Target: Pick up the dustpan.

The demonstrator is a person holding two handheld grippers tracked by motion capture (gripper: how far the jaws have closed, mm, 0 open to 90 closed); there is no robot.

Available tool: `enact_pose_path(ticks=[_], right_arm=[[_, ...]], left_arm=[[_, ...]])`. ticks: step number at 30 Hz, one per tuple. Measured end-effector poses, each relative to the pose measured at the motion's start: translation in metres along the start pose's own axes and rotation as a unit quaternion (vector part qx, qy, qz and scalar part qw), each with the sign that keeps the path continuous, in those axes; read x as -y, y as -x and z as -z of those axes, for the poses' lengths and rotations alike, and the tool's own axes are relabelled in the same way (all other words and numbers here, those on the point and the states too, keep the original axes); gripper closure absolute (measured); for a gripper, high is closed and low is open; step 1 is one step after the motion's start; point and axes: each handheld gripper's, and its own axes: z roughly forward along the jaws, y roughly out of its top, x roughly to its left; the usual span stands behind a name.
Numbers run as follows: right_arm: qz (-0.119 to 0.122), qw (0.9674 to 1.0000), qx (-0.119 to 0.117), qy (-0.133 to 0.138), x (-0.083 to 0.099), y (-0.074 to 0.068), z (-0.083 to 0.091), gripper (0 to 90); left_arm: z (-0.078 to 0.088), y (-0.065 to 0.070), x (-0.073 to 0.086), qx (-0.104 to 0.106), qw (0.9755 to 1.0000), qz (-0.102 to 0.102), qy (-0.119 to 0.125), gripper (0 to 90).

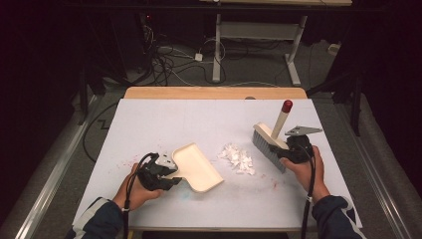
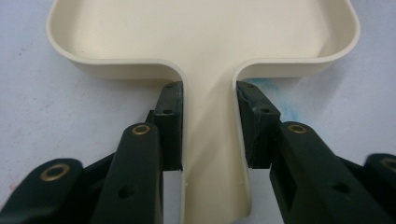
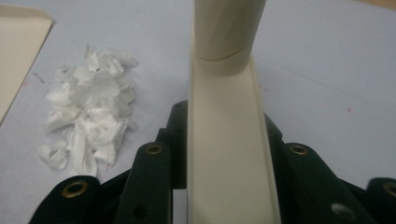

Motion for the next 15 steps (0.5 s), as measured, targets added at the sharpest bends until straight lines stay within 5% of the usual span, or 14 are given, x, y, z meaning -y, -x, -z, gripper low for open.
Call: enact_pose_path(ticks=[4, 15], right_arm=[[0.000, 0.9996, 0.025, 0.015, -0.002, -0.008, -0.008, 68.1], [0.010, 0.9989, 0.037, 0.028, -0.008, -0.034, -0.020, 68.1]], left_arm=[[-0.002, 0.002, -0.001, 0.001, 1.0000, -0.003, -0.004, 63.9], [-0.005, 0.004, -0.008, 0.010, 0.9998, -0.017, -0.005, 63.9]])
